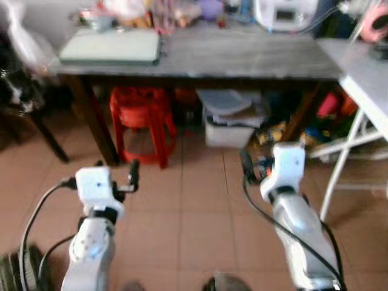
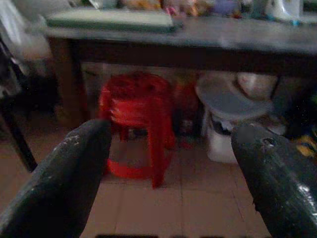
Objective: Setting the table
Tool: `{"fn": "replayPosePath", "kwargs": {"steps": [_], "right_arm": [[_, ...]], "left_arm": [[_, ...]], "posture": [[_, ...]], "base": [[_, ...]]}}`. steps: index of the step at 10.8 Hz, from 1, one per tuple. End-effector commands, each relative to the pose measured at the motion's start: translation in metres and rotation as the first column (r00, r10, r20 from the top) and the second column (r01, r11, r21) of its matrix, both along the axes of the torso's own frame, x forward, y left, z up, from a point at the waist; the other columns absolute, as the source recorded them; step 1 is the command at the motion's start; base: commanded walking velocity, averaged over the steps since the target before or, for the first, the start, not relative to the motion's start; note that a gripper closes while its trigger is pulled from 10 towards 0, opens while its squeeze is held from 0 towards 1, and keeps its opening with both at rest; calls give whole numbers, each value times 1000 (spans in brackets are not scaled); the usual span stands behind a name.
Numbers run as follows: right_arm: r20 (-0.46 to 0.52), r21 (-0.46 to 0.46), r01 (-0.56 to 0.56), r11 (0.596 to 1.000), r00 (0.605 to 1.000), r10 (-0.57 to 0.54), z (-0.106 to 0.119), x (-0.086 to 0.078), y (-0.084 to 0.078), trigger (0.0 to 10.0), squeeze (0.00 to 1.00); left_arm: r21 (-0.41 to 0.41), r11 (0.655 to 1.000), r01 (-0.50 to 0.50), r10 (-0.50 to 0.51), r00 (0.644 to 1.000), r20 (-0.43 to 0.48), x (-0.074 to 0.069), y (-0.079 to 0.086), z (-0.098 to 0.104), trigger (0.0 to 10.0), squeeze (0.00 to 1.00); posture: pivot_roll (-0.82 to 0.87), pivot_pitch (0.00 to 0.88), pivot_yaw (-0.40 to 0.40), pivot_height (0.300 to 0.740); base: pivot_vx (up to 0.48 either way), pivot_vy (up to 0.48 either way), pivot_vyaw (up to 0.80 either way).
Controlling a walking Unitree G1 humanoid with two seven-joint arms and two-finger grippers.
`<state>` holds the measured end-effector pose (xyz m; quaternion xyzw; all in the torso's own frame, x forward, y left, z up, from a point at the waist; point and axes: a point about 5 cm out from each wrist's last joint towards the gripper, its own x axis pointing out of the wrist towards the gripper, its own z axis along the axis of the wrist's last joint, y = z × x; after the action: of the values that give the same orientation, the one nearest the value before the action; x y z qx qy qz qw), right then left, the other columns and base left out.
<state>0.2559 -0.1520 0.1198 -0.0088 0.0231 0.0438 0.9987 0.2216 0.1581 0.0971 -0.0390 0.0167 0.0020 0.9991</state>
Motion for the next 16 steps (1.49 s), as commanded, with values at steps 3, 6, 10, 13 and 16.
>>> {"fn": "replayPosePath", "kwargs": {"steps": [3,6,10,13,16], "right_arm": [[51,-34,5,999,999,-4,9,4,-2,10000,0],[76,-29,-4,1000,997,7,13,7,-1,10000,0],[83,-29,-11,1000,996,13,13,8,0,10000,0],[84,-30,-16,999,996,18,13,9,1,10000,0],[88,-28,-17,999,996,20,14,11,1,10000,0]], "left_arm": [[19,999,31,-32,999,24,3,-4,7,10000,0],[42,997,58,-60,998,31,4,-8,10,10000,0],[63,994,85,-87,996,32,5,-11,11,10000,0],[61,994,86,-88,996,34,5,-10,11,10000,0],[59,994,87,-89,995,38,7,-10,12,10000,0]], "posture": [[-15,78,19,740],[-14,77,19,740],[-12,83,18,740],[-10,83,17,740],[-11,81,18,740]], "base": [[189,-403,0],[354,-320,0],[378,-293,0],[395,-268,0],[390,-274,0]]}}
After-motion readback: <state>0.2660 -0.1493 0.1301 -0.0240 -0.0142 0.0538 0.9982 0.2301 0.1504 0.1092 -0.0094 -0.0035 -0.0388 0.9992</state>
